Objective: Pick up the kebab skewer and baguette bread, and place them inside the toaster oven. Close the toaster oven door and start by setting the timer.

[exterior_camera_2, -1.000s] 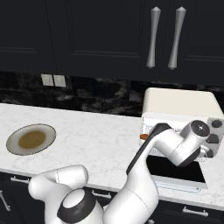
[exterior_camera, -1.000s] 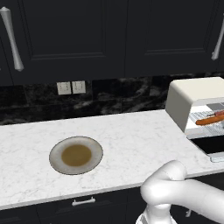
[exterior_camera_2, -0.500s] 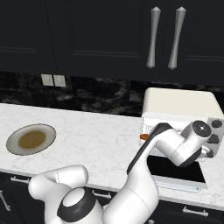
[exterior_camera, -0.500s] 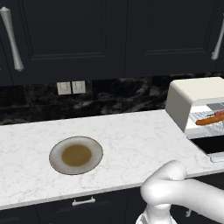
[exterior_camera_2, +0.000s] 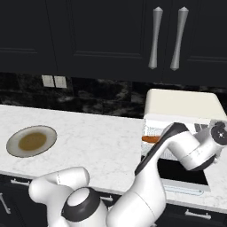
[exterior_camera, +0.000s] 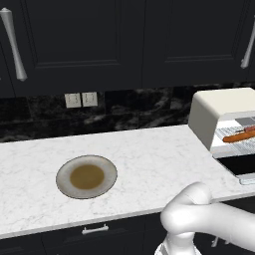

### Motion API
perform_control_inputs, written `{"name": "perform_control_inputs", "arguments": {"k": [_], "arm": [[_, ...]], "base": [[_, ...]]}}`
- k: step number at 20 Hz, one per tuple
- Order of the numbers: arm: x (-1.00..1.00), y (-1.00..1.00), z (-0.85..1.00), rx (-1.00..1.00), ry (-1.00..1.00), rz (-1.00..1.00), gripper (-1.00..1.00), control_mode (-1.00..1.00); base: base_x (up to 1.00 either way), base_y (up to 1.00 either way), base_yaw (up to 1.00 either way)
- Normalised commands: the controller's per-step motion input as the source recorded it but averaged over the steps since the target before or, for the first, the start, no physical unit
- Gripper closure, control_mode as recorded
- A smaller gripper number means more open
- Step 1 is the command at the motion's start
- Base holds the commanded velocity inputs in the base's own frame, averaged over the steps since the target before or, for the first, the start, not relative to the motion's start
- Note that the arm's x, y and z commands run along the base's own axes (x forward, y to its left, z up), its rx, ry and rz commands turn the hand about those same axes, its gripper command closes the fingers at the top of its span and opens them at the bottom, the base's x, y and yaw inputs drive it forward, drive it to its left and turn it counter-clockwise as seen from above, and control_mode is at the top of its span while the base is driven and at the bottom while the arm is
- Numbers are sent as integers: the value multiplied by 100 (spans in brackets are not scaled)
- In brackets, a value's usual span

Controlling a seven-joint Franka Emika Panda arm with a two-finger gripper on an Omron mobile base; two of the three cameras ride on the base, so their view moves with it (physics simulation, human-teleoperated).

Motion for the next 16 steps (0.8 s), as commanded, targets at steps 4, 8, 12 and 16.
{"name": "perform_control_inputs", "arguments": {"k": [4,8,12,16], "arm": [[0,-29,3,42,2,-47,-100,-100],[-9,-21,0,44,6,-52,-100,-100],[0,-5,0,39,9,-53,-100,-100],[0,0,9,38,15,-49,-100,-100]], "base": [[0,0,0],[0,0,0],[0,0,0],[0,0,0]]}}
